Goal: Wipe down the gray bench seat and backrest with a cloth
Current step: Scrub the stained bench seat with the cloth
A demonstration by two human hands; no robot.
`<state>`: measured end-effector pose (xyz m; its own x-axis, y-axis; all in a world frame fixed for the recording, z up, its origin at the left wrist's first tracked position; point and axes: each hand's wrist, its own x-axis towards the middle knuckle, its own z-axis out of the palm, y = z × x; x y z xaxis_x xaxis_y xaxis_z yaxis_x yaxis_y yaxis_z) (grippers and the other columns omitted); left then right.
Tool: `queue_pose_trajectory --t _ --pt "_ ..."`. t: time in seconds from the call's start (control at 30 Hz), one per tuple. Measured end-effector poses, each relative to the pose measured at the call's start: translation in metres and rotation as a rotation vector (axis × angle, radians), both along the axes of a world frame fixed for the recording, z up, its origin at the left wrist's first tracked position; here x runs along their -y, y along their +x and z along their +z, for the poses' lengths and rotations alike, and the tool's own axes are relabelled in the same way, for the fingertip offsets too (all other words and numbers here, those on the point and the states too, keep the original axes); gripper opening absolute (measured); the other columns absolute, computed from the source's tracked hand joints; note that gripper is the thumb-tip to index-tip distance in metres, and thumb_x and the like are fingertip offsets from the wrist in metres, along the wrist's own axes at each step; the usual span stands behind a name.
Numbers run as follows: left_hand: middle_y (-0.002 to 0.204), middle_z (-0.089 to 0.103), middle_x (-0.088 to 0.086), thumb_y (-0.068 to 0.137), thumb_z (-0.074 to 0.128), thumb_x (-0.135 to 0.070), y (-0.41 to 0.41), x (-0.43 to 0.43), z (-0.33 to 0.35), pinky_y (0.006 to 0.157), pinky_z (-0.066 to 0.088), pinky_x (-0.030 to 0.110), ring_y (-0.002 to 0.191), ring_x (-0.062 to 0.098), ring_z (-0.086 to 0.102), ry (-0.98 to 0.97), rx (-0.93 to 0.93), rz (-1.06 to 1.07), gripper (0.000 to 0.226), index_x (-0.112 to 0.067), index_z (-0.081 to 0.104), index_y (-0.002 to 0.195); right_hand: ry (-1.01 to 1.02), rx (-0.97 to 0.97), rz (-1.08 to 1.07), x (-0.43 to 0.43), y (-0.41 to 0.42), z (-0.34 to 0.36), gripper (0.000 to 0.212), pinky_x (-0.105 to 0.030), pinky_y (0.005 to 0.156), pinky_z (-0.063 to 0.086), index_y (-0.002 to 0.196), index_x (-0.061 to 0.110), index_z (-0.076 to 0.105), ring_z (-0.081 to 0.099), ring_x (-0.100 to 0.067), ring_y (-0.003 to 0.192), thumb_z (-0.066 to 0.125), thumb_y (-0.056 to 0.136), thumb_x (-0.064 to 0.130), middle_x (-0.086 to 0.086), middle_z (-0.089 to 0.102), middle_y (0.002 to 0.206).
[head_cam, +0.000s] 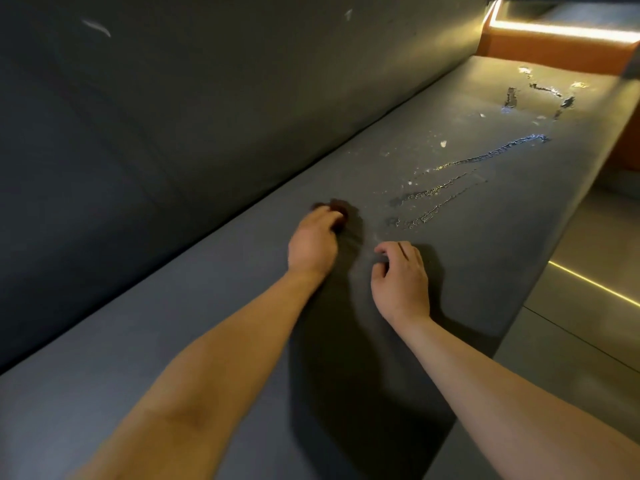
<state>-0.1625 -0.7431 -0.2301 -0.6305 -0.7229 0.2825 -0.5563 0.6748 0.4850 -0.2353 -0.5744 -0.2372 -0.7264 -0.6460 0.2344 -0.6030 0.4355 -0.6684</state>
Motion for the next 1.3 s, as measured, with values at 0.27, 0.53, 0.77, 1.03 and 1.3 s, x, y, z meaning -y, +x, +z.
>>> queue_pose_trajectory --t 0.27,0.53,0.77,1.03,1.3 --pt "0.134 0.063 0.001 0.102 0.049 -0.025 -0.022 0.013 0.010 0.096 0.051 0.035 0.118 0.021 0.061 0.115 0.036 0.111 0.036 -0.027 0.061 0.136 0.009 0.002 -0.008 0.003 -0.001 -0.003 0.026 -0.031 0.102 0.047 0.122 0.021 0.060 0.050 -0.014 0.121 0.057 0.097 0.015 0.004 0.055 0.125" --pt "0.144 0.057 -0.008 0.101 0.053 -0.021 -0.021 -0.056 0.005 0.109 0.047 0.037 0.131 0.013 0.053 0.056 0.075 -0.146 0.039 -0.030 0.059 0.139 -0.045 0.074 -0.022 -0.001 0.001 0.001 0.031 -0.027 0.099 0.042 0.126 0.018 0.057 0.051 -0.015 0.121 0.056 0.096 0.008 0.002 0.057 0.124" --pt "0.160 0.040 0.000 0.105 0.040 -0.016 0.002 0.044 0.008 0.119 0.032 0.041 0.146 0.024 0.037 0.050 0.096 0.215 0.045 -0.026 0.052 0.147 -0.014 0.002 0.009 0.001 -0.003 -0.007 0.024 -0.029 0.102 0.047 0.119 0.020 0.062 0.051 -0.012 0.118 0.057 0.097 0.013 0.005 0.055 0.122" --pt "0.139 0.062 0.004 0.101 0.048 -0.038 -0.013 0.018 0.021 0.099 0.051 0.040 0.120 0.026 0.061 0.118 0.155 0.149 0.045 -0.028 0.055 0.145 -0.043 0.005 -0.014 0.004 -0.002 -0.006 0.026 -0.036 0.103 0.049 0.120 0.020 0.061 0.053 -0.014 0.119 0.057 0.096 0.012 0.004 0.056 0.123" --pt "0.134 0.059 -0.006 0.094 0.059 -0.057 -0.012 -0.042 0.007 0.093 0.054 0.036 0.115 0.015 0.061 0.031 0.158 -0.082 0.054 -0.032 0.052 0.142 -0.053 0.044 -0.037 0.002 0.000 -0.002 0.023 -0.035 0.101 0.051 0.117 0.018 0.063 0.055 -0.014 0.115 0.058 0.097 0.010 0.003 0.058 0.120"
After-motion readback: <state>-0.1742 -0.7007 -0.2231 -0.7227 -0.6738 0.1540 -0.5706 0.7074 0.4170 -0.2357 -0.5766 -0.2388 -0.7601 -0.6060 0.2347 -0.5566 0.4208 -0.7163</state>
